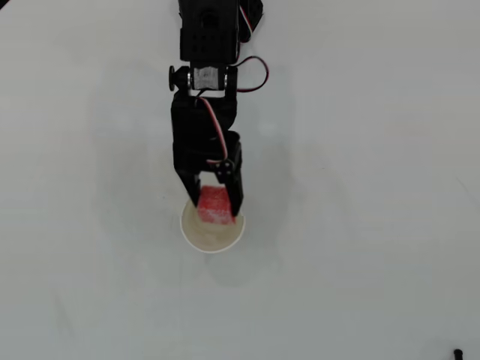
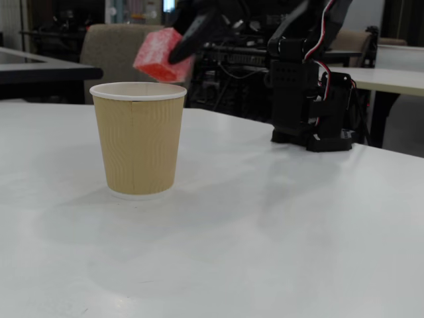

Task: Grasp a red cube and put it in the cup.

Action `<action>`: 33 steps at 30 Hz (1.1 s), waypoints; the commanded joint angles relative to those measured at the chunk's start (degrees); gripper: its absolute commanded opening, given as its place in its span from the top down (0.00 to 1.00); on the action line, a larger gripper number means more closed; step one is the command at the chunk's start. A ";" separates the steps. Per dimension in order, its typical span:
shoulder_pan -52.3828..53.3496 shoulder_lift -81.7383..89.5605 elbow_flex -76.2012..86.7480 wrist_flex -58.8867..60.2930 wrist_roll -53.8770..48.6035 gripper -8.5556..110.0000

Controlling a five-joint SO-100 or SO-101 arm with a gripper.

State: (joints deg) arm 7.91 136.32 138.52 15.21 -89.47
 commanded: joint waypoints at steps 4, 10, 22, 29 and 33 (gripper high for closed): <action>1.41 -2.46 -9.05 1.14 0.26 0.79; 2.29 -5.10 -11.60 1.58 0.26 0.79; 2.90 -7.38 -13.36 1.93 0.35 0.59; 2.99 -7.21 -12.92 1.76 0.26 0.53; 3.08 -6.77 -12.74 1.85 0.35 0.53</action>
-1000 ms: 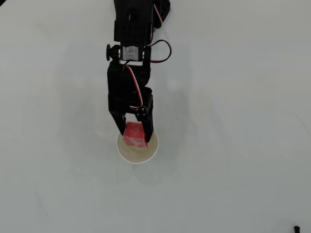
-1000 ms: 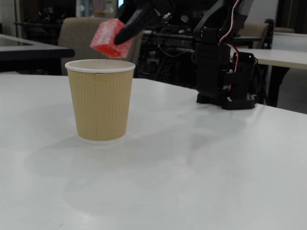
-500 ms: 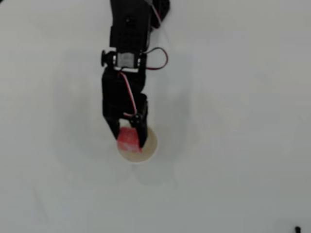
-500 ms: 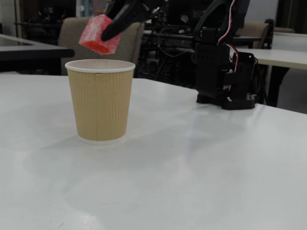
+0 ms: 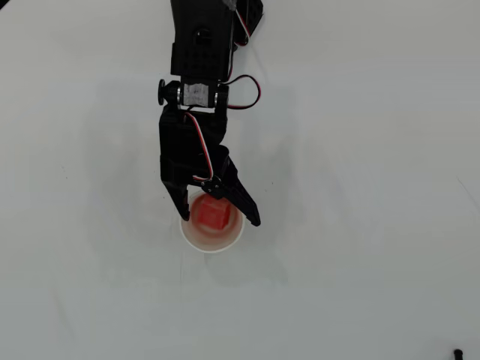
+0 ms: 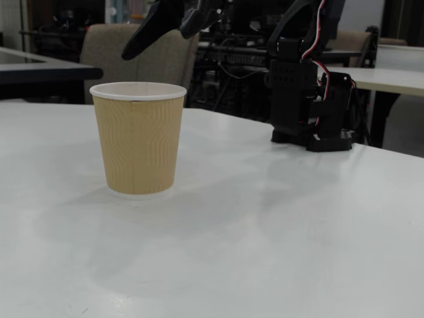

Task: Grasp a red cube and put it in the cup.

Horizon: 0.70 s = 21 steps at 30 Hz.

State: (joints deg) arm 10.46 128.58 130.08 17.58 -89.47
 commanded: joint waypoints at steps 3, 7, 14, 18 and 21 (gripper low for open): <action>0.79 1.85 -3.78 0.00 0.44 0.53; 1.14 3.34 -2.46 0.09 0.97 0.53; 1.23 5.36 -1.05 -0.35 1.49 0.53; 1.32 5.54 -0.97 0.18 2.02 0.55; 1.32 5.71 -0.70 0.26 2.20 0.65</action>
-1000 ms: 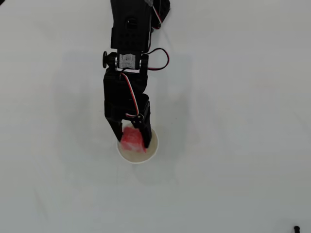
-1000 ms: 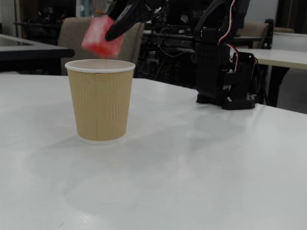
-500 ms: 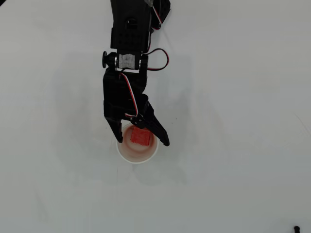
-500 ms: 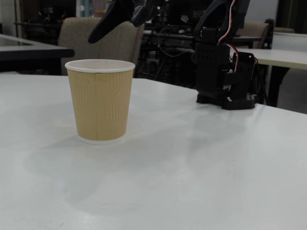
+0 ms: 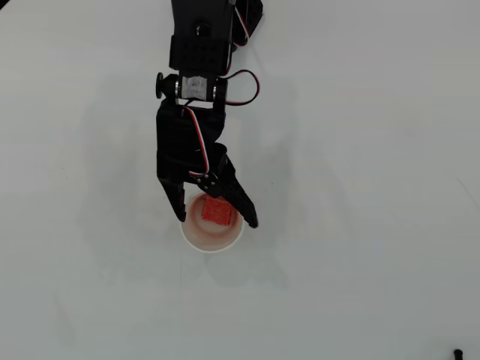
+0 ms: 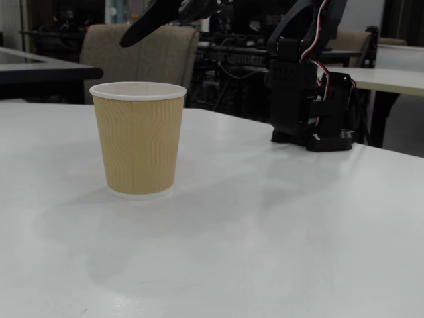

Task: Grasp a red cube and put it in the cup.

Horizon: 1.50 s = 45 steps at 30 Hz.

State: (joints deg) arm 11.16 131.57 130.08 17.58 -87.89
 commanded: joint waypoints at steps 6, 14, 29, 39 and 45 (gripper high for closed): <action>0.79 3.34 -0.35 0.88 0.62 0.87; 5.27 5.01 2.29 2.37 2.37 0.93; 7.47 30.85 20.83 10.72 4.39 0.93; 0.09 44.65 33.22 20.92 4.04 0.93; -4.13 50.54 39.29 27.69 3.69 0.93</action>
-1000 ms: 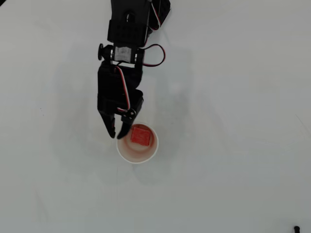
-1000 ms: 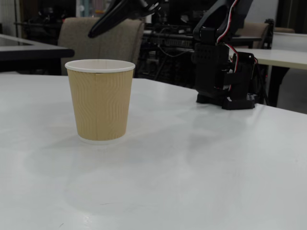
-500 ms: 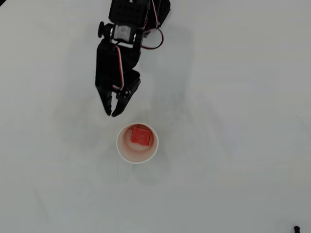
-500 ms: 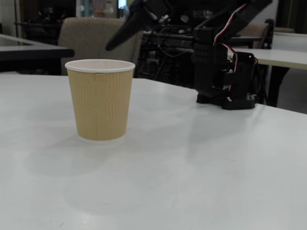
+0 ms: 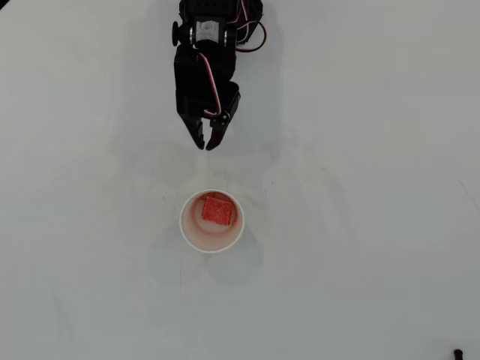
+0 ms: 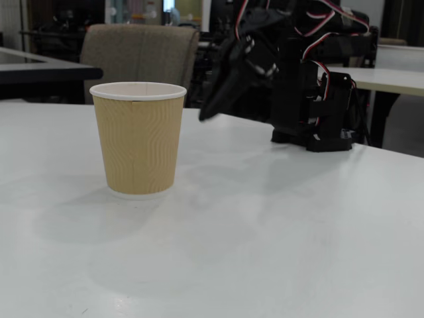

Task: Grasp a red cube and put it in the cup.

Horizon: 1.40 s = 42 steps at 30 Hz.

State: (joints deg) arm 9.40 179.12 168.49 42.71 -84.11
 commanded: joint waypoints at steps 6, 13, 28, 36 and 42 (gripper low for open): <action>-5.80 5.45 5.19 8.96 -0.35 0.93; -8.09 6.86 5.80 13.10 6.33 0.93; -10.63 6.94 11.78 -21.01 65.92 0.92; -11.43 6.94 11.78 -16.44 71.81 0.91; -12.30 6.86 11.78 -14.24 71.81 0.91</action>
State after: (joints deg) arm -2.64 185.45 176.31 27.16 -12.57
